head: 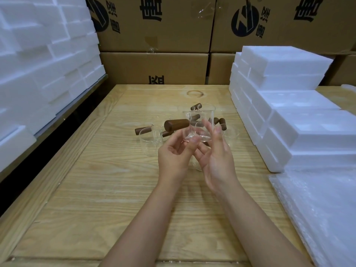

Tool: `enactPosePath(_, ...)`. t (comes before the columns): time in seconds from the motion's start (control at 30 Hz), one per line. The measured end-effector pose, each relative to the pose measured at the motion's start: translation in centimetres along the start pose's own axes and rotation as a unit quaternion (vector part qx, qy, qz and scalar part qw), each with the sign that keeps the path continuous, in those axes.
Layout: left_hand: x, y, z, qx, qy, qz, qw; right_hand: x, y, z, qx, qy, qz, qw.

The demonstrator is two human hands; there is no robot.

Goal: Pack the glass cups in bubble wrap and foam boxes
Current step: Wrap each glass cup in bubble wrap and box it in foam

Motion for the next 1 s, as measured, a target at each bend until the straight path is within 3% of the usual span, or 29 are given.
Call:
enactPosePath(0.27, 0.3, 0.1, -0.3, -0.021, -0.012, -0.008, 1.0, 1.4, -0.3, -0.1, 0.003, -0.054, -0.077, 0.996)
enactPosePath(0.6, 1.3, 0.7, -1.4, -0.034, -0.03, -0.051, 0.998, 0.9, 0.2, -0.5, 0.006, 0.04, -0.003, 0.999)
enactPosePath(0.77, 1.2, 0.4, 0.0, 0.025, -0.005, -0.065, 0.998, 0.1, 0.1, 0.1, 0.041, 0.021, 0.002, 0.999)
enactPosePath(0.9, 0.9, 0.2, -0.2, 0.007, 0.011, -0.046, 0.999, 0.6, 0.4, -0.2, 0.031, -0.058, -0.048, 0.997)
enactPosePath(1.0, 0.0, 0.1, -0.7, -0.029, -0.011, -0.03, 0.999, 2.9, -0.2, -0.4, 0.01, -0.162, -0.168, 0.972)
Point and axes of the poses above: each hand's wrist, its own y-axis towards the middle knuckle, its own z-axis out of the palm, x = y × z, the point moved 10 cm from there along y, towards the middle knuckle, and after that the axes turned 7 degrees about -x, right-handed, at the moved point
